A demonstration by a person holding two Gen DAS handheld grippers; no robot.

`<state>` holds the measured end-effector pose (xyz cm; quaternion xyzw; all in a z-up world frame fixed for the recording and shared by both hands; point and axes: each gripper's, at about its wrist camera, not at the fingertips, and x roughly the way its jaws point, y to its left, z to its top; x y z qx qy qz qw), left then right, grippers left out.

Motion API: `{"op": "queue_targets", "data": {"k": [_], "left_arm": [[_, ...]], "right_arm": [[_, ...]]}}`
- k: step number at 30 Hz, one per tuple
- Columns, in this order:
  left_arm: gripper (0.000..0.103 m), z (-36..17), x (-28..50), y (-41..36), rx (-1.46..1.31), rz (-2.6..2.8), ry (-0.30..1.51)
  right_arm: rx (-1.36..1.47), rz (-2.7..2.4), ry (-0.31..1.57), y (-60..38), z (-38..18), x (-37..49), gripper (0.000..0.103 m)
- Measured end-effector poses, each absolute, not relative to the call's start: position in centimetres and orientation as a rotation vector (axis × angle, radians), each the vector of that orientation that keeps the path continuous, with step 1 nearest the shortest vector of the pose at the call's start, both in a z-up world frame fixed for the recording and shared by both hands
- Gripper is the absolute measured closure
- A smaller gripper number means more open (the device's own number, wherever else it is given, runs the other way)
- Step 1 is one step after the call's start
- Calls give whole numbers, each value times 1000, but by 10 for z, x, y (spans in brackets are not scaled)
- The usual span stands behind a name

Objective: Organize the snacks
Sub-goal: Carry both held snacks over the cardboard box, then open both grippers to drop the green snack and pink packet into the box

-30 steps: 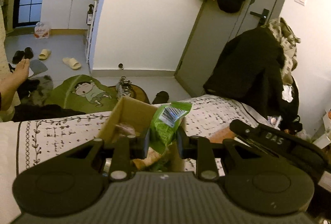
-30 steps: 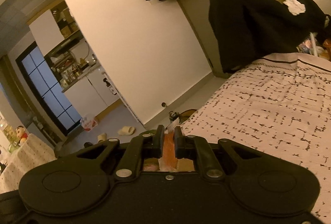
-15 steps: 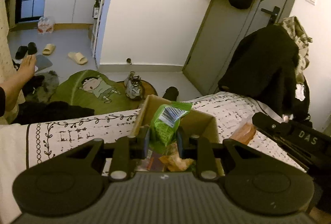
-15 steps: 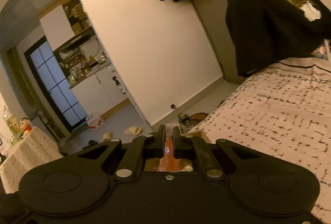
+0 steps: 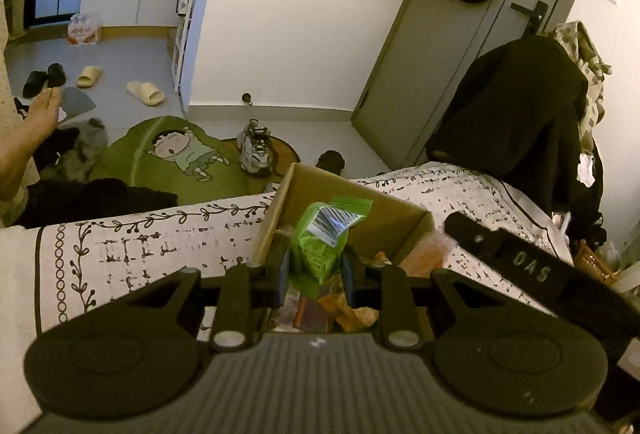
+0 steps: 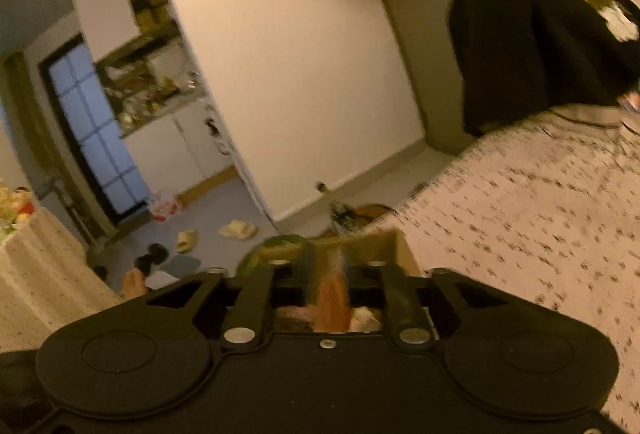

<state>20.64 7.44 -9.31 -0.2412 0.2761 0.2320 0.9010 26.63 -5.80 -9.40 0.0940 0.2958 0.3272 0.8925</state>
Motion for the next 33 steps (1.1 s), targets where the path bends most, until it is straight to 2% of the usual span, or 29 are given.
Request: {"op": "queue_targets", "data": {"k": [9,14,33], "left_arm": [[78,-96,224,79,-470,435,595],[78,-95,239,77,-435,396,605],[77,-112,285,70,-379,302,636]], "right_arm": [[227,647,650,-71,-89,268,70],[215,627,668,-74,-88,269,58],[250,506,733,-97,-99,286,46]]}}
